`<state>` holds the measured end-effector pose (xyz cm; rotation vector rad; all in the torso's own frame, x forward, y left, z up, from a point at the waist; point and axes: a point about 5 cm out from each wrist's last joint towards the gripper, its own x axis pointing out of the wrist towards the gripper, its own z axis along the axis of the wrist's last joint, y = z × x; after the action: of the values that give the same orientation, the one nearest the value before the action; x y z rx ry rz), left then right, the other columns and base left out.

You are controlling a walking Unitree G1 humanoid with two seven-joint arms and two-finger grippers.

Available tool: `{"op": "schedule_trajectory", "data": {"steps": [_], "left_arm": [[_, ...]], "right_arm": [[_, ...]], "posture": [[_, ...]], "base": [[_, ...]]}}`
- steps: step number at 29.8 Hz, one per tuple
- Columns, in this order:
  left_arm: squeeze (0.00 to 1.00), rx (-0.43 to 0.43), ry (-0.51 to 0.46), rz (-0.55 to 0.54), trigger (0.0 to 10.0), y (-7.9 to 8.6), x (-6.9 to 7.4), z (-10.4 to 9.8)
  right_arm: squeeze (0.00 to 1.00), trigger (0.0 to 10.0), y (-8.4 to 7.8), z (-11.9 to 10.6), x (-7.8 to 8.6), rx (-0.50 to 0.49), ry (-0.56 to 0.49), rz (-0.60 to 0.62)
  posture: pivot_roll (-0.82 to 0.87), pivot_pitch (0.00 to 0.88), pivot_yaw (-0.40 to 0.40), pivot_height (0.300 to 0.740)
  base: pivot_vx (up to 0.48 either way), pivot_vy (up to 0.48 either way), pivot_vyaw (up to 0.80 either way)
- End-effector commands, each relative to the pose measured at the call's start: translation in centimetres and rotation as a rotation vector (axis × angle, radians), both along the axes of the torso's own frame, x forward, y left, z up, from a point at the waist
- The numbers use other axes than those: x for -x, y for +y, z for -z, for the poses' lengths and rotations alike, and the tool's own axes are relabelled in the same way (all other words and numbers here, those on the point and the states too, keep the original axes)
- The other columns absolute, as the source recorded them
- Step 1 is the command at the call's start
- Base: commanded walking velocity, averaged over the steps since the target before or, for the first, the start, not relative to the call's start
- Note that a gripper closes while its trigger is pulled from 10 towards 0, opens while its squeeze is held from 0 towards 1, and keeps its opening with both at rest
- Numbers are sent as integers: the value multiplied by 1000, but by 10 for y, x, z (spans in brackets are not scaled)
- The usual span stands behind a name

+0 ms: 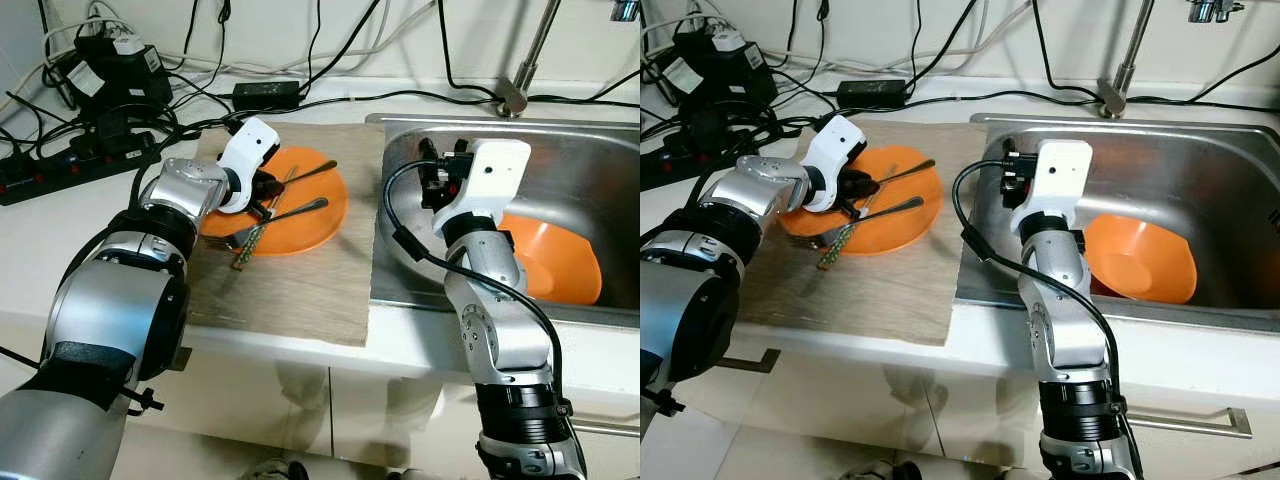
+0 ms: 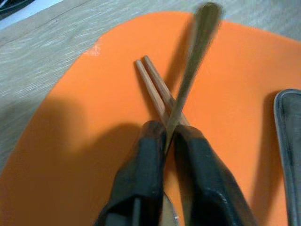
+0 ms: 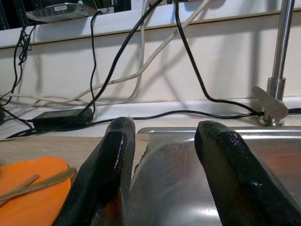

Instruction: Kitchen organization

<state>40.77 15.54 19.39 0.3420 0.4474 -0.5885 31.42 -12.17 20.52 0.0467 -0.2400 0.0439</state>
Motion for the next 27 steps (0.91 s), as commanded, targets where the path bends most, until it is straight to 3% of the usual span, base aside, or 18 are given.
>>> {"op": "schedule_trajectory", "data": {"steps": [1,5,19,27], "left_arm": [[0,6,48,-17,0,3,3,8],[0,87,-17,8,0,-1,-3,-18],[0,144,-41,74,0,2,-3,-32],[0,170,-102,218,0,-5,-3,-63]], "right_arm": [[0,10000,-1,0,2,2,4,4],[0,10000,-2,2,2,2,13,6],[0,10000,0,6,1,7,25,-9],[0,10000,0,17,-5,-14,68,-36]], "posture": [[-168,38,99,740],[-163,33,96,740],[-153,15,88,740],[-128,4,72,740]], "base": [[0,0,0],[0,0,0],[0,0,0],[0,0,0]]}}
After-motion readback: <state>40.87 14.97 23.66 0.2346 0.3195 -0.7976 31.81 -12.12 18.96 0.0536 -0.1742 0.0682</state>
